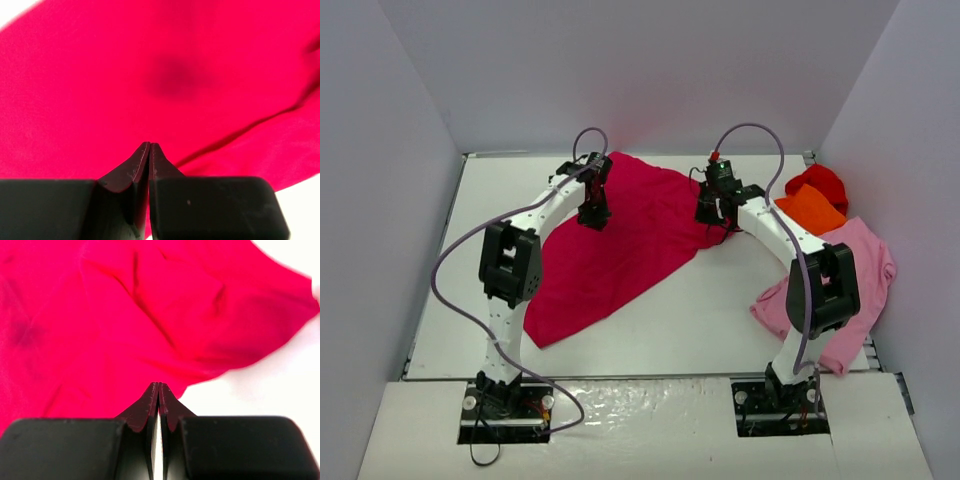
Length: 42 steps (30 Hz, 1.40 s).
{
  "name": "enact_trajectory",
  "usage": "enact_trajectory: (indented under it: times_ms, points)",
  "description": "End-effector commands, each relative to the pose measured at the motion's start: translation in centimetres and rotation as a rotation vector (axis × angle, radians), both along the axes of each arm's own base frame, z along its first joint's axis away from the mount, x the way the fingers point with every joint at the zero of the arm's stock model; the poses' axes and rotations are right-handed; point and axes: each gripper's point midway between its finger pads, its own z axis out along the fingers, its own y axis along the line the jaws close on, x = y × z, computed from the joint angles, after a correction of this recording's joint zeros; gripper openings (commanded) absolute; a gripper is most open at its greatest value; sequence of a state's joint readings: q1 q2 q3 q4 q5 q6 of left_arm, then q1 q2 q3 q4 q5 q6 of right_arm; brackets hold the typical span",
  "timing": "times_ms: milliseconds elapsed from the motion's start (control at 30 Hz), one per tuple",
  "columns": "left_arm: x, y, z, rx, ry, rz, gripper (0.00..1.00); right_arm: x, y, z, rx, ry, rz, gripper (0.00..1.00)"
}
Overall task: Fold and stack the t-shirts
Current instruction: Fold the flattened tshirt in 1/3 of the way
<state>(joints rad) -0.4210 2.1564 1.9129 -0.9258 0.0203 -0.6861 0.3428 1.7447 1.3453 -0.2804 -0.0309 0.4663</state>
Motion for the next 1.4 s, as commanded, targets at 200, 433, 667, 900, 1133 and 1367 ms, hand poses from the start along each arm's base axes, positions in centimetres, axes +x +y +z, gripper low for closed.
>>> enact_trajectory:
  times_ms: [200, 433, 667, 900, 1133, 1367]
  points:
    - [-4.7, 5.3, 1.6, 0.261, -0.038, -0.03, 0.0, -3.7, 0.8, 2.9, -0.032, -0.223, 0.005, 0.0]
    - [-9.1, 9.7, -1.3, 0.535, 0.159, -0.005, 0.0, -6.4, 1.7, 8.8, 0.063, -0.33, 0.046, 0.0]
    - [-11.1, 10.0, -4.6, 0.507, 0.239, 0.032, 0.0, -8.2, 1.5, 12.1, 0.102, -0.39, 0.049, 0.0]
    - [-10.4, 10.5, -6.5, 0.485, 0.289, 0.059, 0.0, -9.6, 2.3, 11.4, 0.116, -0.352, 0.112, 0.0]
    - [-7.5, 14.2, -6.8, 0.47, 0.321, 0.109, 0.0, -14.4, 9.2, 8.0, 0.062, -0.304, 0.263, 0.0]
    - [-5.1, 19.0, -4.7, 0.472, 0.308, 0.218, 0.0, -13.5, 7.6, 6.3, -0.071, -0.32, 0.224, 0.0]
